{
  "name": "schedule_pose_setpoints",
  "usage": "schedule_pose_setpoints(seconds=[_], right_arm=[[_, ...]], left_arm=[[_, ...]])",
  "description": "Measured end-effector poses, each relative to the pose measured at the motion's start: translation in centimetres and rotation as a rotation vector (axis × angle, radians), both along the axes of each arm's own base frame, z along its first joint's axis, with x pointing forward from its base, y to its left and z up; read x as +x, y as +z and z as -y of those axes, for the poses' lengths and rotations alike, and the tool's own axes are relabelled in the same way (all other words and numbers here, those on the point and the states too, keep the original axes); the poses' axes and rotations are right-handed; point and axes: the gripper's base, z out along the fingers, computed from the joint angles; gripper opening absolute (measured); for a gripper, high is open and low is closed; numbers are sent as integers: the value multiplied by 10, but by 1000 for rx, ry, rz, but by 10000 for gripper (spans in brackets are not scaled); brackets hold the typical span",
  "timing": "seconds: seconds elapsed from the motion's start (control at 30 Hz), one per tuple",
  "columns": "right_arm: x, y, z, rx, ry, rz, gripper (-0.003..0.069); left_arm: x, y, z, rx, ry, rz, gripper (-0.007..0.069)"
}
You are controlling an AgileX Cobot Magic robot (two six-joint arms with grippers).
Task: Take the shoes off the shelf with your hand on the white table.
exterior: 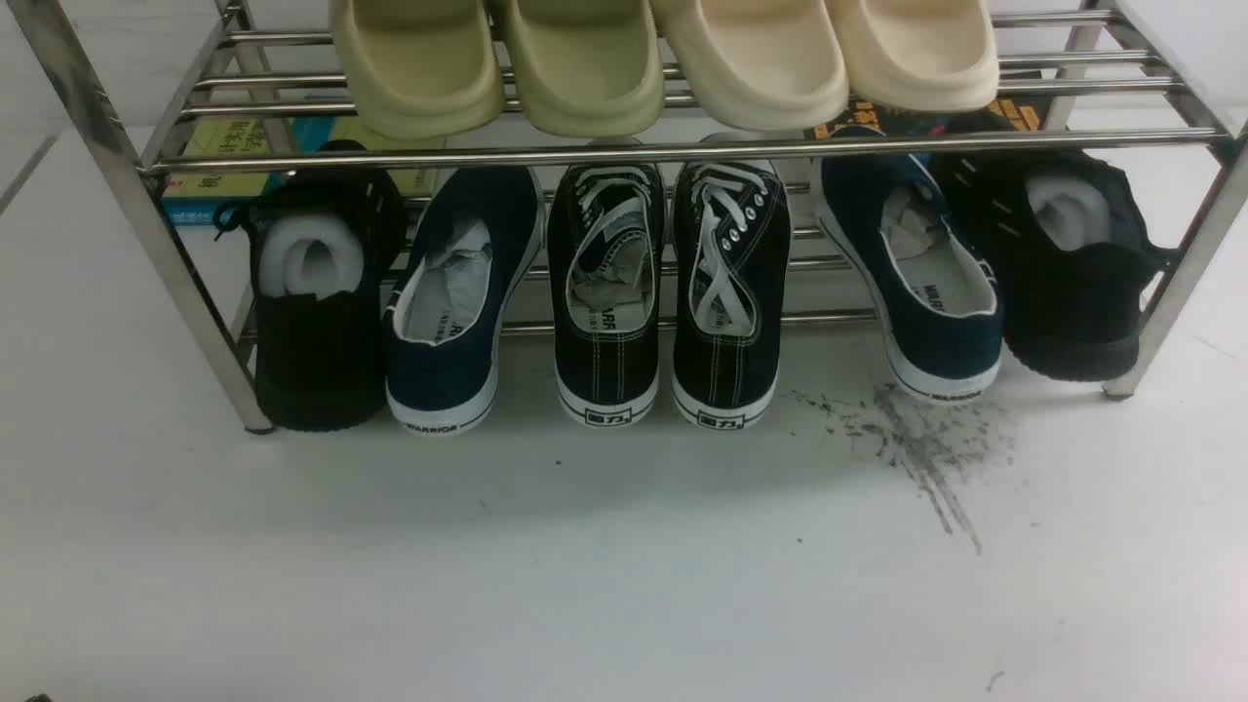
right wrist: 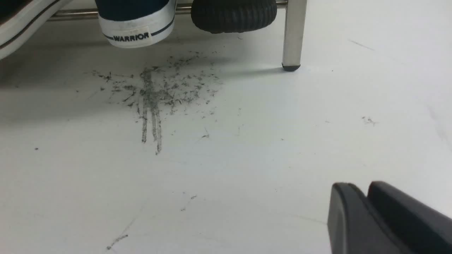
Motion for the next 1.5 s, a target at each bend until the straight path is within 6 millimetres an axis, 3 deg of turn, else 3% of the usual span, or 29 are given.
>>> schedule_pose_setpoints(seconds=[1.5], right_arm=[[0,0,0,-3,-1,0,137]], left_arm=[[0,0,0,0,0,0,239]])
